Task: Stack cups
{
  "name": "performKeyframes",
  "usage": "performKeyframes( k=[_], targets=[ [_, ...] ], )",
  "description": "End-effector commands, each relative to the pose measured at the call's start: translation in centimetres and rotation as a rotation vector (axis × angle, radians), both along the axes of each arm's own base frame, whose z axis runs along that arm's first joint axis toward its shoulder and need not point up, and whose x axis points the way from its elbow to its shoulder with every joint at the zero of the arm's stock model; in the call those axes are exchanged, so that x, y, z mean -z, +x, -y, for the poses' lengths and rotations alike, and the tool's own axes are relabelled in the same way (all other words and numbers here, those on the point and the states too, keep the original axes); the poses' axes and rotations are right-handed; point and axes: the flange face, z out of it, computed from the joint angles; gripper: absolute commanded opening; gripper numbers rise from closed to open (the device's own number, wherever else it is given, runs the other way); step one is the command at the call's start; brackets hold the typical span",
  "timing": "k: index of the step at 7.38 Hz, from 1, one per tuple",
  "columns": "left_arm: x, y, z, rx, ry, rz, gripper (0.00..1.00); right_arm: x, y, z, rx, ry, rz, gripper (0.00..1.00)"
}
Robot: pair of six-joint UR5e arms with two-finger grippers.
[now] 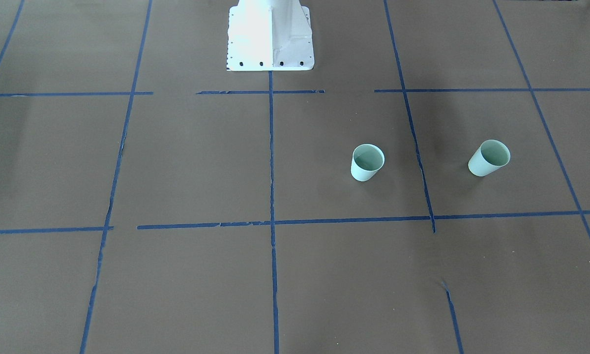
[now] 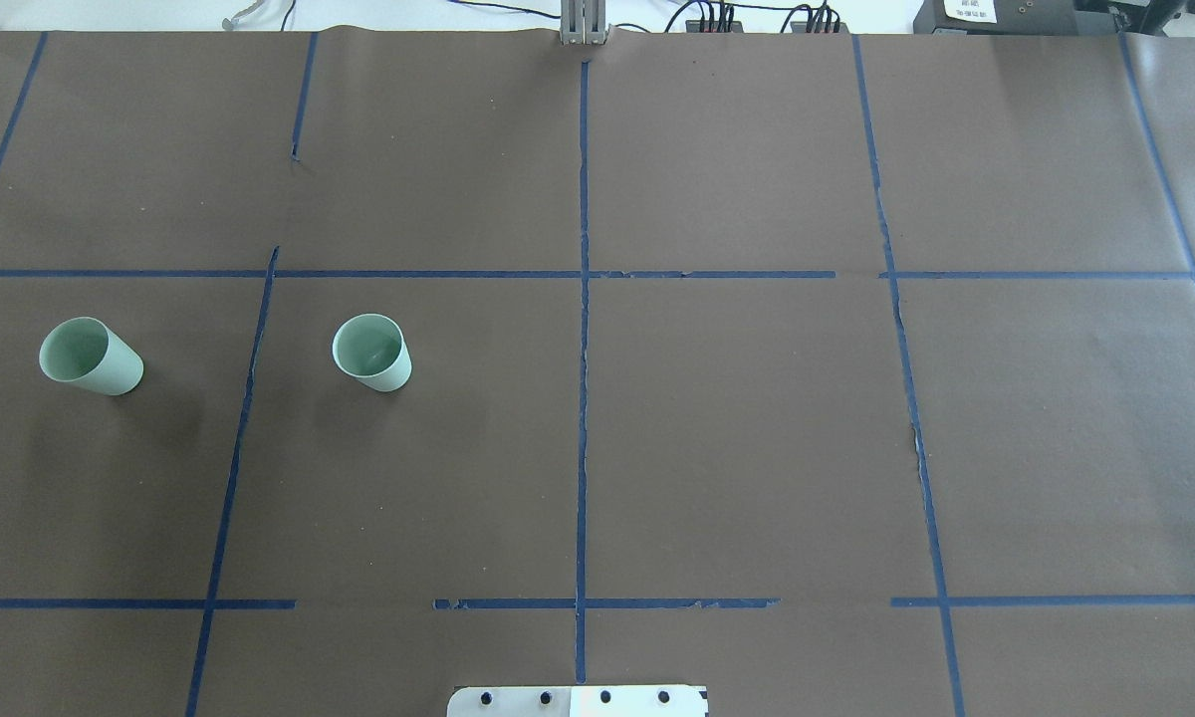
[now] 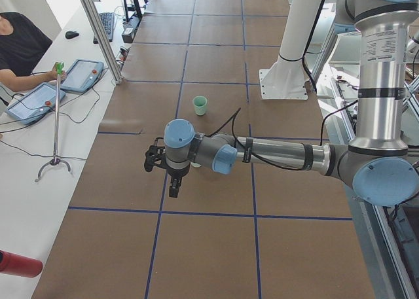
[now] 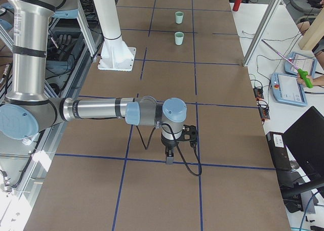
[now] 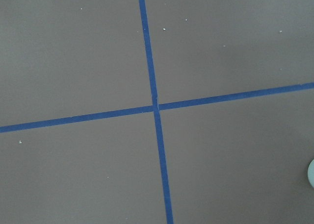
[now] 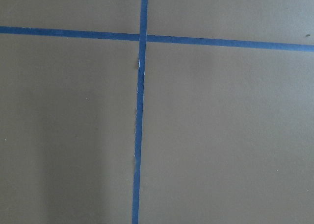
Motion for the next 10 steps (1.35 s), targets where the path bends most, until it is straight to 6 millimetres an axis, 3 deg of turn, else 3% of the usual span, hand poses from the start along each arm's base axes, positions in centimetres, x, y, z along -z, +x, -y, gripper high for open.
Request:
performKeyframes(
  k=[1,2,4,8,10],
  targets=[
    [1.2,6.0,-0.3,0.021,-0.062,-0.047,1.0,0.0,-0.1,0.1,0.001,0.001,0.0,1.0],
    [0.8,9.0,-0.7,-0.001,-0.064,-0.048,1.0,0.0,-0.1,0.0,0.001,-0.001,0.0,1.0],
    [0.6,12.2,-0.9,0.035,-0.071,-0.037,1.0,0.0,0.0,0.0,0.0,-0.001,0.0,1.0],
    [2.1,16.2,-0.8,0.001,-0.097,-0.059,1.0,0.0,0.0,0.0,0.0,0.001,0.0,1.0],
    [1.8,18.0,-1.5,-0.032,-0.102,-0.051,1.0,0.0,0.0,0.0,0.0,-0.001,0.0,1.0]
  ],
)
